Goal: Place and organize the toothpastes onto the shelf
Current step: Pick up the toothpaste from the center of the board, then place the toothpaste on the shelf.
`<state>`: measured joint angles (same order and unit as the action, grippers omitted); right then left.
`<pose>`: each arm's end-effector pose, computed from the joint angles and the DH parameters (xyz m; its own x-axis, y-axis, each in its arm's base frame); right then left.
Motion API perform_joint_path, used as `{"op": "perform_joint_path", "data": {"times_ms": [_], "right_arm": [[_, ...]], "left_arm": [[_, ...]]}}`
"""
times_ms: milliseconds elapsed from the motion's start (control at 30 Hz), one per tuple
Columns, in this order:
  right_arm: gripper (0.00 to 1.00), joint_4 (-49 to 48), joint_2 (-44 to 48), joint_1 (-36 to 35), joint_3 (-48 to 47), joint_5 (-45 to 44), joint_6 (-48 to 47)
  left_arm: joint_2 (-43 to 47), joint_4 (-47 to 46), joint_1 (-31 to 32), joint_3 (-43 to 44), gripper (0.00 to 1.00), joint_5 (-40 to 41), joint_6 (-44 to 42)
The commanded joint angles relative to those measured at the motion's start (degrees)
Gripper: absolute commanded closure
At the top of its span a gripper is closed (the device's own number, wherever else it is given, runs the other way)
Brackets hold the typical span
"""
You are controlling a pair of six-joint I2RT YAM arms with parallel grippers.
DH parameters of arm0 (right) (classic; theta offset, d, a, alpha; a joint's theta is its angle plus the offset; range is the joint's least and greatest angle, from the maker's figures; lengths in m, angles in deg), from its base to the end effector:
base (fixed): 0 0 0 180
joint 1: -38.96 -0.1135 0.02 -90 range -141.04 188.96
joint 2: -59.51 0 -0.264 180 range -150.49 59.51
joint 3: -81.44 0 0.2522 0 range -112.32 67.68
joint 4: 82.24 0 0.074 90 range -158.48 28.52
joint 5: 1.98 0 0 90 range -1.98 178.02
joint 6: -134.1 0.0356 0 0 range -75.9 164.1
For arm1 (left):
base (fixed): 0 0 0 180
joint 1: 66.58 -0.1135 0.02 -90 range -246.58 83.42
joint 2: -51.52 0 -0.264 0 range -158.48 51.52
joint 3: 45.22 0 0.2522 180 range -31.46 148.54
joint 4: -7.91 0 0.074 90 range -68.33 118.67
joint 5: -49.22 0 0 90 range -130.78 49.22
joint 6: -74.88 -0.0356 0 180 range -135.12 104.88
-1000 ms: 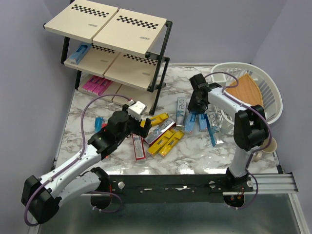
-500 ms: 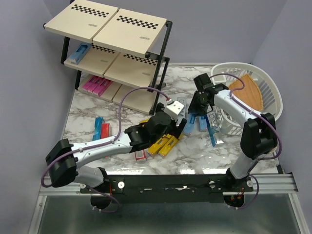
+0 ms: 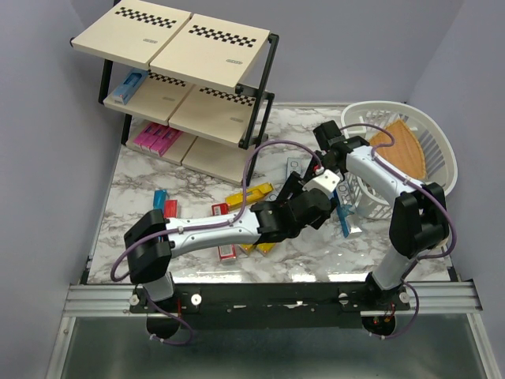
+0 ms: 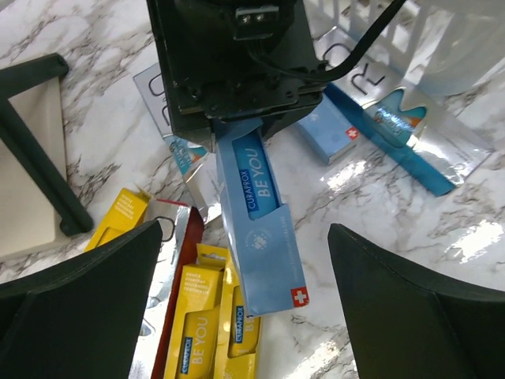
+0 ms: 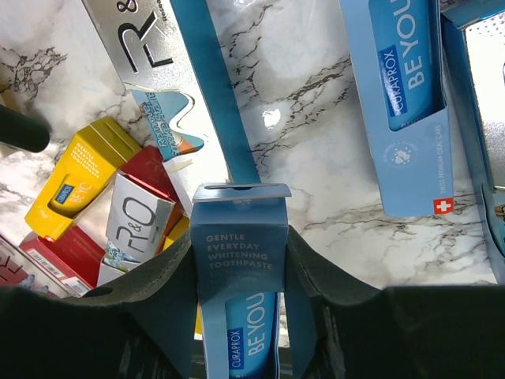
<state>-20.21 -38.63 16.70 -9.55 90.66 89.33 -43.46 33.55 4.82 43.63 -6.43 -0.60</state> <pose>0.3201 0.1328 0.2410 -0.8886 0.4026 -0.2198 0.3370 0.8981 0.2827 0.1407 -0.3552 0.2951 -0.3204 0.3031 -0.8975 0.5673 0.8202 0.0744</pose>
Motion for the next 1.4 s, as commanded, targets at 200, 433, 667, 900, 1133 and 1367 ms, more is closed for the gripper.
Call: {"op": "perform_joint_path", "data": {"times_ms": [200, 433, 667, 900, 1133, 1367], "right_arm": [[0.58, 1.74, 0.59, 0.02, -1.43, 2.73, 1.79], [0.57, 1.83, 0.59, 0.02, -1.87, 2.73, 2.84], [0.57, 1.39, 0.94, -0.06, -1.34, 2.73, 3.72], [0.57, 0.51, 0.85, -0.06, -0.46, 2.81, 4.51], [0.56, 0.16, 0.15, -0.06, -0.99, 2.9, 5.04], [0.56, -0.37, -0.11, -0.06, -0.73, 3.52, 5.39]], "left_arm": [[-7.85, 17.63, 0.5, 9.02, 0.06, 8.19, 4.2], [-12.07, 21.08, 0.5, 11.83, 0.12, 7.31, 3.93], [-13.66, 23.63, 0.5, 13.33, 0.18, 8.45, 4.28], [-13.21, 23.28, 0.67, 14.03, 0.36, 7.14, 4.28], [-12.51, 22.05, 0.85, 14.38, 0.36, 5.99, 4.64], [-13.12, 21.61, 0.85, 14.29, 0.39, 4.5, 4.55]]}}
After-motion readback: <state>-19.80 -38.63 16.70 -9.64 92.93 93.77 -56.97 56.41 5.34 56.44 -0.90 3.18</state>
